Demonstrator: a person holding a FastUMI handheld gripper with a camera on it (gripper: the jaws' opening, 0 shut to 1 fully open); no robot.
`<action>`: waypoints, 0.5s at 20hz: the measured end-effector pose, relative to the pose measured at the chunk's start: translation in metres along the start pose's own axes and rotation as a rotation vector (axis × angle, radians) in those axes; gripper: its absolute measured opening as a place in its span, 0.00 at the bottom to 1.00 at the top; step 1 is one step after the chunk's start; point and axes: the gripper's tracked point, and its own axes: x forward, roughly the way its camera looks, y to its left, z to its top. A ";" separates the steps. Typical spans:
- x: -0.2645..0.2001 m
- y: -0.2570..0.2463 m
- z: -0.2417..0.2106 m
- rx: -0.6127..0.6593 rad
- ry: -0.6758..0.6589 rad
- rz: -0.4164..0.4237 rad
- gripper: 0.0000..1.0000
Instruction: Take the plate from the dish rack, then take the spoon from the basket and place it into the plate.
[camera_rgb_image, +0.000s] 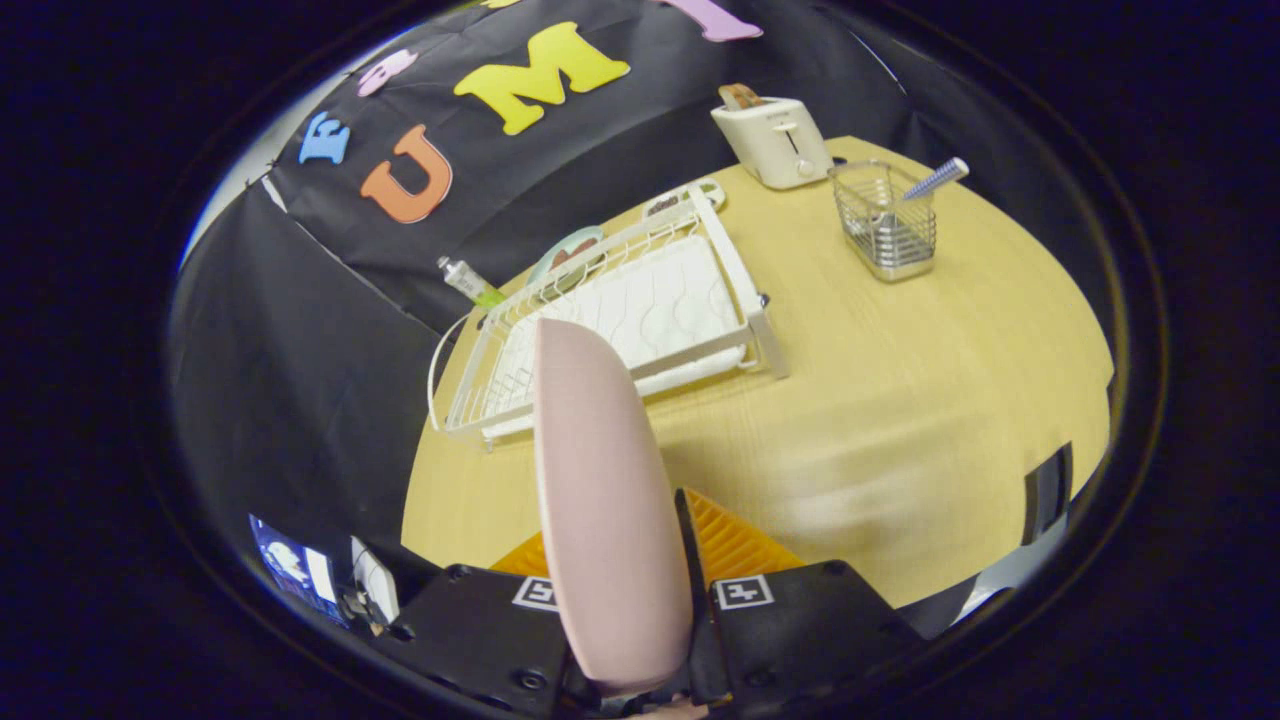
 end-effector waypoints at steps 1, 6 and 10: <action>0.008 -0.002 -0.004 0.021 0.010 0.015 0.40; 0.043 -0.012 -0.021 0.153 0.049 0.075 0.40; 0.048 -0.020 -0.015 0.171 0.031 0.082 0.40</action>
